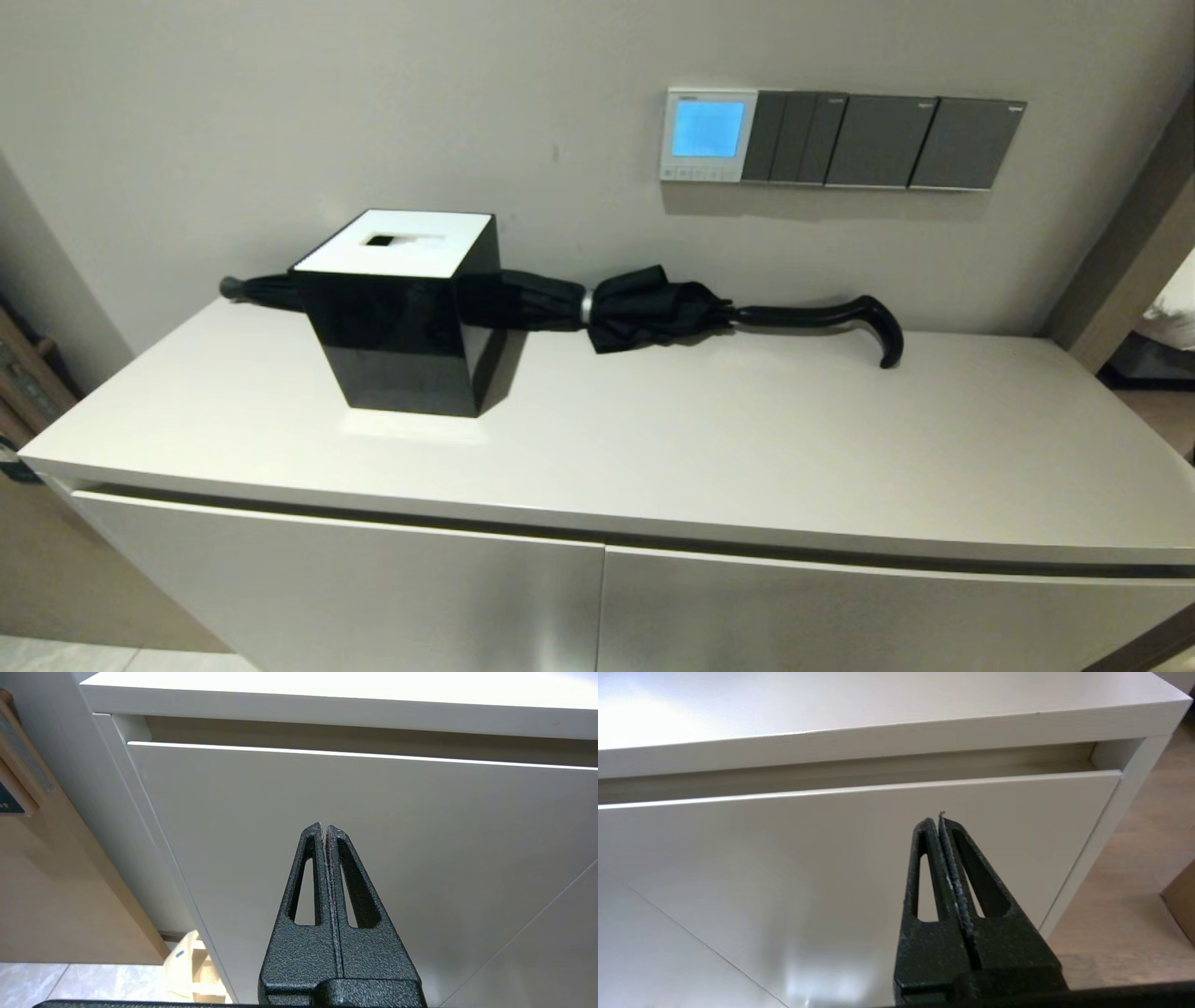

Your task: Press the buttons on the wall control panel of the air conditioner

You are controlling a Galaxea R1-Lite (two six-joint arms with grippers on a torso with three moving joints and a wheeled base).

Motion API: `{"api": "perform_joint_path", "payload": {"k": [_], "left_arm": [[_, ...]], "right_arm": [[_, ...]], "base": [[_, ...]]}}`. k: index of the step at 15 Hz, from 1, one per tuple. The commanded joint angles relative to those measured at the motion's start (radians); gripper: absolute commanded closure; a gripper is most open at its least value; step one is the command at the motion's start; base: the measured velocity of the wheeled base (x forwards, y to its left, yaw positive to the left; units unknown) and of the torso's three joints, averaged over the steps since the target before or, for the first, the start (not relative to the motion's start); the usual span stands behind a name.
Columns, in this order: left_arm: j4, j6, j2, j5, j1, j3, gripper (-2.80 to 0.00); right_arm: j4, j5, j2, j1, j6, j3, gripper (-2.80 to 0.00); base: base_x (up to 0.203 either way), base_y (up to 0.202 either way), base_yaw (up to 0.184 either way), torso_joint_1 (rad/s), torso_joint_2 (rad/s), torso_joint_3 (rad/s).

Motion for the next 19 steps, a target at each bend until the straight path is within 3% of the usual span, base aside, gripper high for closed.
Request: {"api": "perform_joint_path", "payload": {"k": [1,19], "left_arm": [[0.0,0.0,0.001,0.0,0.0,0.0,0.0],[0.0,0.0,0.002,0.0,0.0,0.0,0.0]], "right_arm": [[-0.001,0.0,0.003,0.0,0.001,0.003,0.0],[-0.001,-0.002,0.003,-0.001,0.01,0.003,0.0]], "base": [[0.0,0.0,0.0,0.0,0.0,0.0],[0.0,0.0,0.0,0.0,0.0,0.0]]}}
